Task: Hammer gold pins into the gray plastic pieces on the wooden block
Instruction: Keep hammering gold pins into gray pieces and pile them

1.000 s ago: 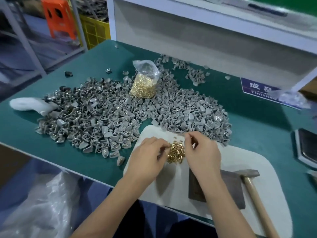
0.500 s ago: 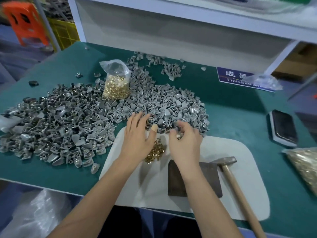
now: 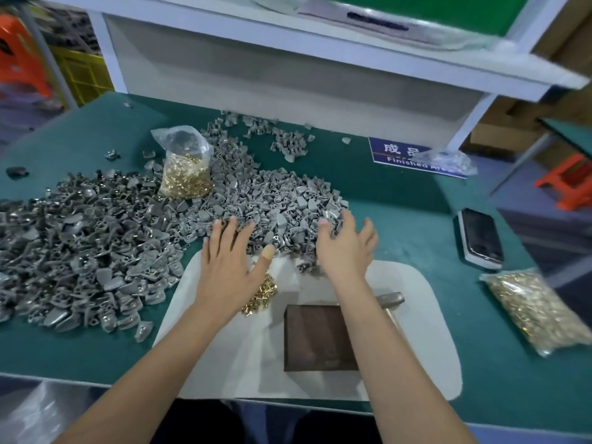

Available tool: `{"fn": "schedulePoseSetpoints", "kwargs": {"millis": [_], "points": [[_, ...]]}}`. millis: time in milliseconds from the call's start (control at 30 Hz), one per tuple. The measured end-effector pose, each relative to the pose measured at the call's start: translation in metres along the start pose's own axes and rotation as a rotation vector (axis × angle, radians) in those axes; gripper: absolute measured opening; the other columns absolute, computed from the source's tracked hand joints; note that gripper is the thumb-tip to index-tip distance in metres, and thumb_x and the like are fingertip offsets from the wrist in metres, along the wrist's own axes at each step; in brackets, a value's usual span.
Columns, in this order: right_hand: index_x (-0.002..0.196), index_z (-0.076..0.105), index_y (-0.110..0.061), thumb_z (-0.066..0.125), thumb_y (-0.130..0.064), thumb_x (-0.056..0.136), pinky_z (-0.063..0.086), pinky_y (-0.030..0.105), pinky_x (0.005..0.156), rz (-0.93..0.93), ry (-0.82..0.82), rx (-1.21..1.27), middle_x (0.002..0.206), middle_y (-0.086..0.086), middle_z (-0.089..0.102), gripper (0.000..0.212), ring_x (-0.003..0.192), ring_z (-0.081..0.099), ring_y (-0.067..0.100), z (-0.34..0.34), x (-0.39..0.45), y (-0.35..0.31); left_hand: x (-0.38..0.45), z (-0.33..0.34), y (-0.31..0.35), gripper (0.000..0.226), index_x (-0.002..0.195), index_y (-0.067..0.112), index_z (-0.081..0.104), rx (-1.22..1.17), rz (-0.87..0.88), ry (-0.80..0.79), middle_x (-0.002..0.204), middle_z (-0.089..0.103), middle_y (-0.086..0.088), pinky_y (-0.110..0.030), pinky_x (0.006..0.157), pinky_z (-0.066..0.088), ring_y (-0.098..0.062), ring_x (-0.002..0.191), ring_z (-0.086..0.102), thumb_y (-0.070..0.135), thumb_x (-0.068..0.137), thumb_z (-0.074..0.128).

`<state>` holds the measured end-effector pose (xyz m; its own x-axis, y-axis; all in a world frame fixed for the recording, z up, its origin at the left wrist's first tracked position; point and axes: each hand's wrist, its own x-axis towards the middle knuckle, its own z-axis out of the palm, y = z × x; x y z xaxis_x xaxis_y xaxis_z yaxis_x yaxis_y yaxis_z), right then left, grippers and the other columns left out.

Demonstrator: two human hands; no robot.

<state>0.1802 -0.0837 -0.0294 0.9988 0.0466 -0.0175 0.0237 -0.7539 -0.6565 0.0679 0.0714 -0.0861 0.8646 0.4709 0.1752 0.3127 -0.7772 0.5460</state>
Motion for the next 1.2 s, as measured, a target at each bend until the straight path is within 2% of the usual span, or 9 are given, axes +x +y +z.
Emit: {"fn": "schedulePoseSetpoints", "kwargs": {"millis": [100,300,467,733,833,900,1000,1100,1200], "points": [[0.156,0.033,-0.033,0.044,-0.052,0.103,0.011,0.052,0.125,-0.091,-0.071,-0.078,0.169,0.011,0.008,0.058,0.155,0.005,0.035,0.009,0.008,0.004,0.000,0.001,0.000,0.080,0.159,0.036,0.021,0.004,0.001,-0.020,0.170,0.006,0.005,-0.047,0.124,-0.002,-0.017,0.156,-0.009,0.080,0.093,0.009],[0.140,0.052,-0.044,0.038,-0.031,0.101,0.010,0.058,0.123,-0.259,-0.247,-0.153,0.160,-0.001,0.032,0.044,0.151,0.017,0.024,0.016,0.010,0.010,-0.003,-0.004,0.005,0.071,0.156,0.034,0.030,0.016,0.058,-0.043,0.167,0.019,0.007,-0.050,0.123,0.014,-0.019,0.154,0.012,0.071,0.096,0.020],[0.147,0.046,-0.041,0.035,-0.030,0.101,0.013,0.059,0.119,-0.335,-0.372,-0.209,0.164,-0.003,0.025,0.049,0.151,0.017,0.021,0.009,0.000,0.018,-0.005,-0.008,0.004,0.058,0.151,0.032,0.040,-0.041,0.116,-0.049,0.161,0.032,0.009,-0.047,0.120,0.020,-0.014,0.150,0.021,0.060,0.099,0.034],[0.143,0.055,-0.029,0.046,-0.016,0.099,0.035,0.050,0.115,-0.351,-0.390,-0.065,0.148,0.000,0.044,0.047,0.138,0.038,0.024,-0.013,-0.021,0.027,-0.004,-0.005,0.000,0.052,0.146,0.029,0.047,-0.118,0.221,-0.034,0.153,0.044,0.009,-0.039,0.122,0.025,-0.011,0.145,0.030,0.045,0.097,0.055],[0.140,0.058,-0.027,0.052,-0.006,0.094,0.043,0.045,0.110,-0.372,-0.336,0.029,0.142,0.000,0.046,0.051,0.127,0.049,0.026,-0.016,-0.038,0.027,-0.004,-0.005,-0.001,0.055,0.147,0.026,0.047,-0.172,0.290,-0.045,0.152,0.044,0.008,-0.031,0.119,0.022,-0.010,0.144,0.030,0.037,0.094,0.061],[0.137,0.061,-0.025,0.055,-0.002,0.090,0.042,0.040,0.109,-0.389,-0.195,0.057,0.137,0.001,0.049,0.052,0.127,0.048,0.025,-0.014,-0.050,0.028,-0.005,-0.005,0.000,0.057,0.147,0.026,0.047,-0.141,0.337,-0.044,0.152,0.044,0.008,-0.030,0.118,0.021,-0.010,0.144,0.031,0.037,0.093,0.063],[0.128,0.066,-0.023,0.060,-0.010,0.088,0.043,0.040,0.101,-0.314,0.053,-0.060,0.121,0.006,0.056,0.042,0.121,0.047,0.026,-0.013,-0.061,0.032,-0.005,-0.004,0.001,0.050,0.143,0.025,0.052,-0.115,0.345,0.007,0.145,0.050,0.009,-0.035,0.120,0.028,-0.011,0.140,0.037,0.033,0.095,0.063],[0.112,0.069,-0.025,0.059,-0.022,0.092,0.046,0.036,0.083,-0.209,0.107,-0.061,0.107,0.002,0.063,0.024,0.108,0.056,0.025,-0.013,-0.063,0.035,-0.005,-0.005,0.000,0.042,0.138,0.031,0.055,-0.281,0.164,0.051,0.133,0.051,0.018,-0.033,0.113,0.034,-0.001,0.132,0.038,0.018,0.097,0.053],[0.095,0.069,-0.028,0.056,-0.030,0.091,0.038,0.031,0.066,-0.162,0.077,-0.131,0.091,-0.004,0.071,0.014,0.089,0.064,0.025,-0.013,-0.065,0.033,-0.003,-0.009,-0.002,0.037,0.124,0.026,0.062,-0.416,-0.024,0.116,0.121,0.057,0.014,-0.037,0.105,0.042,-0.004,0.120,0.044,0.008,0.095,0.046]]}}
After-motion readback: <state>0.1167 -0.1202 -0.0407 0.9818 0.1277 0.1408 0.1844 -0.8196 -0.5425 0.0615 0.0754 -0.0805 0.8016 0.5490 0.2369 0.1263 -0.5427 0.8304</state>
